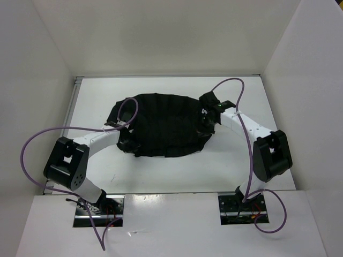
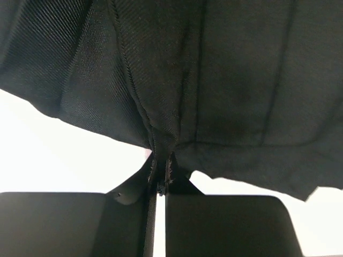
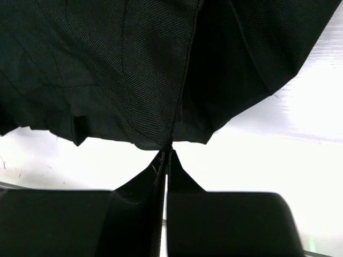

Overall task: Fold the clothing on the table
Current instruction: Flatten the skirt out

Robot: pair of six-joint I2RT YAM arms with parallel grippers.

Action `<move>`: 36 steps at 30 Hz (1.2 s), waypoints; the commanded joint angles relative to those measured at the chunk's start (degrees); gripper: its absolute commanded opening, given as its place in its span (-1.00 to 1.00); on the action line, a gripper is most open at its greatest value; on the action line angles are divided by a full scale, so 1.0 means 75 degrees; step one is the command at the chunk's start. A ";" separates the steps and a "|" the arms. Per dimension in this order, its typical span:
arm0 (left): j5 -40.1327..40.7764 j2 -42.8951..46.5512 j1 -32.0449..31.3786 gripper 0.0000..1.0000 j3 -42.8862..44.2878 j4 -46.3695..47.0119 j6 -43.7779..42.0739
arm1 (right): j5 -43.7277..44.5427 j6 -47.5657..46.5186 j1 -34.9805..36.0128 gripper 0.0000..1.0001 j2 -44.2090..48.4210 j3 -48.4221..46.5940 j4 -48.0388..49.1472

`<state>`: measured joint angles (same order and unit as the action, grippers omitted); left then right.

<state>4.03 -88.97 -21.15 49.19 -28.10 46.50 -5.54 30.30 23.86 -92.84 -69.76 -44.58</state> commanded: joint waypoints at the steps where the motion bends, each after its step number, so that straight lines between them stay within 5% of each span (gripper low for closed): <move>1: -0.0466 0.0295 -0.0040 -0.93 0.0671 -0.0179 -0.0176 | 0.0059 -0.0103 -0.0134 -1.00 0.0073 -0.0332 -0.0150; 3: -0.0549 0.0448 -0.0040 -0.90 0.0754 -0.0249 -0.0177 | 0.0059 -0.0103 -0.0204 -1.00 0.0074 -0.0332 -0.0081; 7: -0.0818 0.0344 -0.0040 -0.42 0.0859 -0.0320 -0.0317 | -0.0011 -0.0103 -0.0204 -1.00 0.0074 -0.0332 -0.0010; 10: -0.1041 0.0145 -0.0040 -0.30 0.0637 -0.0226 -0.0317 | -0.0011 -0.0103 -0.0204 -1.00 0.0074 -0.0332 -0.0009; 23: -0.1417 -0.0009 -0.0040 -0.20 0.0495 -0.0003 -0.0247 | -0.0011 -0.0325 -0.0426 -1.00 0.0074 -0.0332 -0.0080; 29: -0.0211 0.0237 -0.0040 -0.20 0.0813 -0.0870 -0.0247 | -0.0081 -0.0326 -0.0427 -1.00 0.0074 -0.0332 -0.0080; 36: -0.0444 0.0308 -0.0040 -0.20 0.0309 -0.0696 -0.0036 | -0.0151 -0.0396 -0.0427 -1.00 -0.0008 -0.0402 -0.0080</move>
<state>0.49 -88.27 -21.23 52.80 -32.91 45.30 -6.28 28.36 21.15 -92.84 -69.80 -44.64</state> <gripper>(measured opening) 0.401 0.008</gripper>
